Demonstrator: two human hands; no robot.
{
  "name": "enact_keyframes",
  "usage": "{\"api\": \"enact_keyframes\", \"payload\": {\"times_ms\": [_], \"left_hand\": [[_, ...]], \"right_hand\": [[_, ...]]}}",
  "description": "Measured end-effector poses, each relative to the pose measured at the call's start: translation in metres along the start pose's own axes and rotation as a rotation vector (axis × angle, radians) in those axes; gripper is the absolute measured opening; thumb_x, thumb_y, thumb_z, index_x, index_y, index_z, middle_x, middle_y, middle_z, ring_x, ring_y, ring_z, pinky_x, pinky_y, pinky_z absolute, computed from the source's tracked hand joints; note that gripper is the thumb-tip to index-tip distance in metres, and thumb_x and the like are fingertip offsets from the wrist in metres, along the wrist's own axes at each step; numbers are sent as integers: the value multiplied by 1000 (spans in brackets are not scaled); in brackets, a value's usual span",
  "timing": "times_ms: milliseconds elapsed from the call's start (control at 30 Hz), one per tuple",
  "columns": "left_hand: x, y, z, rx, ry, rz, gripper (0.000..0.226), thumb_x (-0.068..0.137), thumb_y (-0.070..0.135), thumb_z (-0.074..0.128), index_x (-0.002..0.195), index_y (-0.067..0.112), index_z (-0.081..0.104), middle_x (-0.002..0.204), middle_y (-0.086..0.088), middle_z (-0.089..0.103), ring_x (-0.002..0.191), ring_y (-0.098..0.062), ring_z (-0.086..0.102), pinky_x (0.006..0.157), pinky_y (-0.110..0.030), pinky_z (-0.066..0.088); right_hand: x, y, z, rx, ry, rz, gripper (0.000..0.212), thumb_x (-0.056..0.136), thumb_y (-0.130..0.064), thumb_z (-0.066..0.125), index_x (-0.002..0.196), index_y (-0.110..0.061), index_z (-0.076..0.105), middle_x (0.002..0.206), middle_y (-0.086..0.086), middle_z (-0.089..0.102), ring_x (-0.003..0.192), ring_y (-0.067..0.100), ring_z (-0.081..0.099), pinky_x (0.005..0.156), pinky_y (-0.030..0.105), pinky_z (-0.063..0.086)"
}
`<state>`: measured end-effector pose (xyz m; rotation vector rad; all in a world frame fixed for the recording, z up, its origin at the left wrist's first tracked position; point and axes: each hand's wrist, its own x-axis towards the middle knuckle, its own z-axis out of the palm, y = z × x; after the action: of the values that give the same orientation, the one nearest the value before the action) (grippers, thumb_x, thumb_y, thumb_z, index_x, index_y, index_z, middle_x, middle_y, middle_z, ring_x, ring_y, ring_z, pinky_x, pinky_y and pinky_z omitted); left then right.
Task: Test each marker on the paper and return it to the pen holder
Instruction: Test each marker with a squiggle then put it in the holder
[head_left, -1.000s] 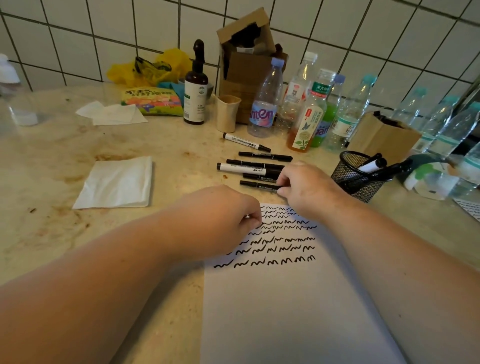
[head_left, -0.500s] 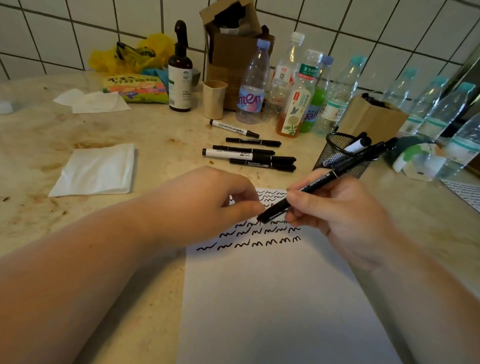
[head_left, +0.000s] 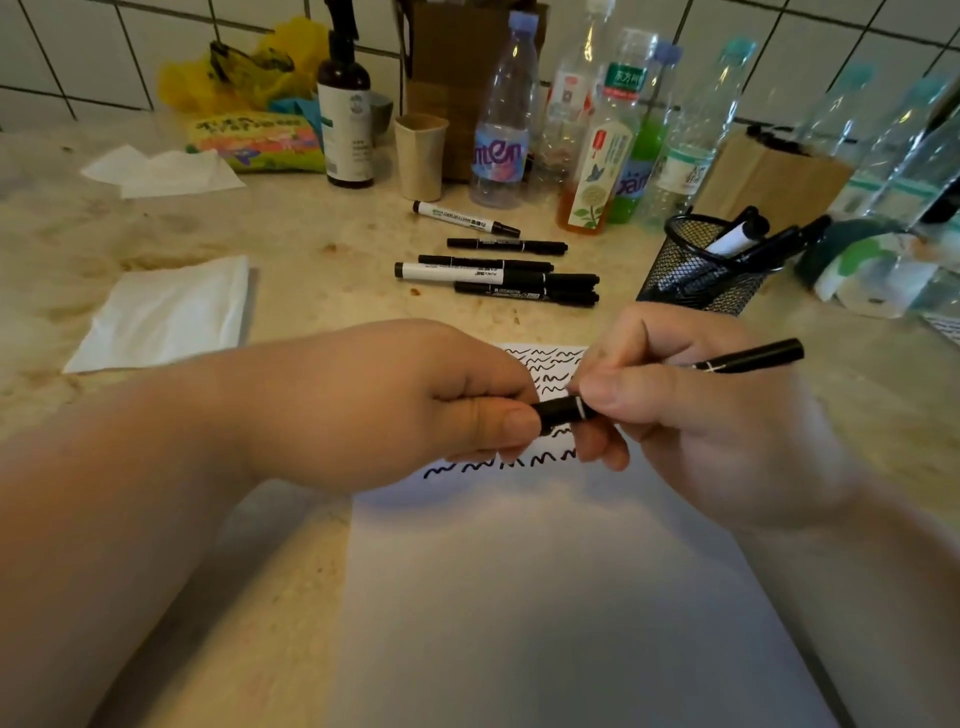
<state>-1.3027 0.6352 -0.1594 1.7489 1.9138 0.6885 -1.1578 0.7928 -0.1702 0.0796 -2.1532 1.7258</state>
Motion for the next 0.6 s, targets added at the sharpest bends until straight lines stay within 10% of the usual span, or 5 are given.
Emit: {"api": "enact_keyframes", "payload": {"times_ms": [233, 367, 600], "left_hand": [[-10, -17, -12, -241, 34, -90, 31, 84, 56, 56, 69, 31, 66, 58, 12, 54, 55, -5, 47, 59, -21, 42], [-1, -18, -5, 126, 253, -235, 30, 82, 61, 50, 77, 35, 64, 67, 7, 63, 63, -7, 57, 63, -29, 48], [2, -20, 3, 333, 187, -322, 20, 88, 56, 50, 84, 40, 61, 68, 11, 62, 65, -5, 56, 56, -24, 38]], "right_hand": [[-7, -4, -30, 118, 272, 7, 23, 53, -23, 77, 55, -12, 57, 48, 9, 50, 42, 22, 41, 48, 40, 21], [-4, 3, -34, -197, 417, 202, 18, 69, -16, 59, 52, -12, 55, 43, 6, 49, 38, 17, 41, 37, 19, 27], [-4, 10, -33, -462, 492, 355, 30, 76, -10, 57, 47, -15, 53, 38, 3, 47, 37, 15, 39, 37, 20, 30]]}}
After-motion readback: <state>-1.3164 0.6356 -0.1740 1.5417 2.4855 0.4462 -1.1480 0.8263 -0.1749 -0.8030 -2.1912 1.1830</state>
